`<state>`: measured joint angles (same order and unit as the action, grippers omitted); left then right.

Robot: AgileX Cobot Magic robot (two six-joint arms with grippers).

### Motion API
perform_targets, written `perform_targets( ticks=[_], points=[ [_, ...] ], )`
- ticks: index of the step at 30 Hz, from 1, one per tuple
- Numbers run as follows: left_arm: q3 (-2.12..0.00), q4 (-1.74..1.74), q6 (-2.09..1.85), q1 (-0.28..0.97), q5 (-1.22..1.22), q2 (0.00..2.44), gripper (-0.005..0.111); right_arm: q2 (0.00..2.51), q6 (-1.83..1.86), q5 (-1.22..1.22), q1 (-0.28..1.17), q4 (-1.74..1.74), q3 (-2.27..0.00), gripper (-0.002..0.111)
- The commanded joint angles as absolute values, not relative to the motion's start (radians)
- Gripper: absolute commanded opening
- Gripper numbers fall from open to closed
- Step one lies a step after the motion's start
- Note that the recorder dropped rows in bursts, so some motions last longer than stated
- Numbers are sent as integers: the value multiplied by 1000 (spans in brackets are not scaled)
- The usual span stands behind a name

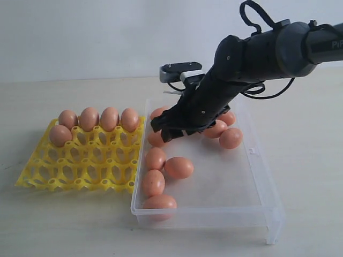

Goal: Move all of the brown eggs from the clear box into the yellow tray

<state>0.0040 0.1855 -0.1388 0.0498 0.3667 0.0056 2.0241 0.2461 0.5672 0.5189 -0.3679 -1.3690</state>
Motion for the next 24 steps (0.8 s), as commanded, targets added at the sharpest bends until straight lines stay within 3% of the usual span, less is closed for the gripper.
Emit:
perform_targets(
  ticks=[1, 12, 24],
  points=[
    [0, 186, -138, 49, 357, 0, 0, 2023, 275, 600, 560, -325, -1365, 60],
    [0, 186, -138, 49, 357, 0, 0, 2023, 369, 715, 605, -213, -1345, 60],
    [0, 186, -138, 49, 357, 0, 0, 2023, 497, 543, 605, -228, -1232, 60]
  ],
)
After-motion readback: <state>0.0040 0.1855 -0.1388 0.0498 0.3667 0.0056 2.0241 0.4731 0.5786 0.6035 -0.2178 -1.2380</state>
